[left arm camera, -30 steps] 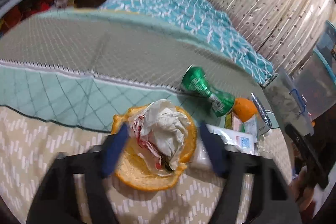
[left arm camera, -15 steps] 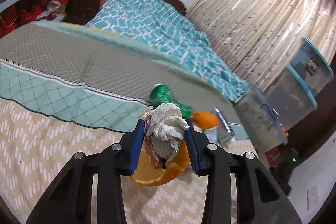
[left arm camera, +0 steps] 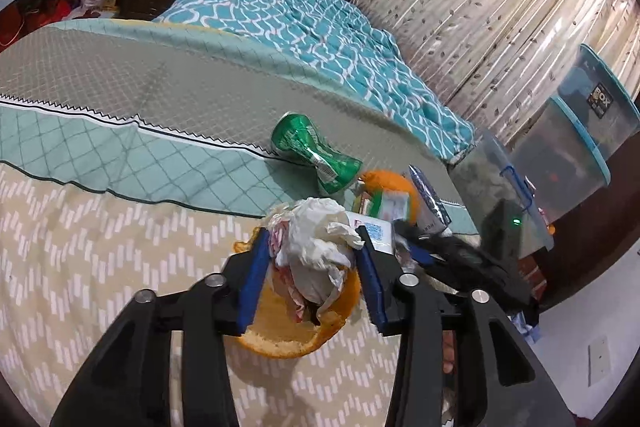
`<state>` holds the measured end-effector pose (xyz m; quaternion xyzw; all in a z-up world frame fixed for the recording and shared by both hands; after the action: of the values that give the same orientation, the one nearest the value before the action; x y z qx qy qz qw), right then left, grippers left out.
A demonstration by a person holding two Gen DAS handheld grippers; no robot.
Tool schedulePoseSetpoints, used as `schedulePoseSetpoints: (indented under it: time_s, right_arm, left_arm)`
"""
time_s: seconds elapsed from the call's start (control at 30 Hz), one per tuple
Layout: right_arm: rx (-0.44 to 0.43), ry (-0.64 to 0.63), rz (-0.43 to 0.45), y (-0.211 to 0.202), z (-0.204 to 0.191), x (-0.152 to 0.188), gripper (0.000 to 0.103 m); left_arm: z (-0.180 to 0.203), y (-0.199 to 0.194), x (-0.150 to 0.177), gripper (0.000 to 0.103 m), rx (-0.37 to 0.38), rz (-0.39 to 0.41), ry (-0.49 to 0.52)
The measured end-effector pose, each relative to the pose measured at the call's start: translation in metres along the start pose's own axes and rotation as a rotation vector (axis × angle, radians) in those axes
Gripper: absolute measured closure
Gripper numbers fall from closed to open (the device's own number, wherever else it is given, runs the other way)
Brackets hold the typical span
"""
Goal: Collect trash
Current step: 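Grasp the orange peel with tissue using the left tool while the right tool grasps a green wrapper, then carry the tissue and green wrapper in both tools over the beige bin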
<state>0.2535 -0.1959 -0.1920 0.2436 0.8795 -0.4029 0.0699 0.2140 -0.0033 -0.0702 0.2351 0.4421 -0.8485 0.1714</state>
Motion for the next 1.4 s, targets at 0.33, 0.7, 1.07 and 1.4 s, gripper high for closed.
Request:
schedulePoseSetpoints:
  time_s: [0.33,0.7,1.07,1.4]
  right_arm:
    - [0.014,-0.038,0.146,-0.053,0.0,0.003,0.091]
    - [0.013,0.014,0.223,-0.133,0.043,0.046,0.092]
    - [0.063,0.121,0.331,-0.201,0.108,0.073,0.092]
    - [0.081,0.237,0.467,-0.263,0.178,0.069,0.092]
  left_arm:
    - [0.008,-0.012,-0.017,0.081,0.024,0.049,0.003]
    - [0.089,-0.012,-0.009,0.081,0.148,0.027,0.136]
    - [0.172,0.075,0.059,0.081,0.191,-0.212,0.248]
    - [0.257,0.153,0.091,0.081,0.211,-0.367,0.381]
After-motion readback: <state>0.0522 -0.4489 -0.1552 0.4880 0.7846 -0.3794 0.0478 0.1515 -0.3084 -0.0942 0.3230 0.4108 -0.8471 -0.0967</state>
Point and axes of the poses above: each gripper's, at about its wrist camera, not at the fingertips, and y roughly the way its jaws point, z to its right, x to its underside, the point moved 10 cm from there along y, roughly the way its jaws point, and after that the axes turned 4 degrees about -z, right-handed, at the moved point
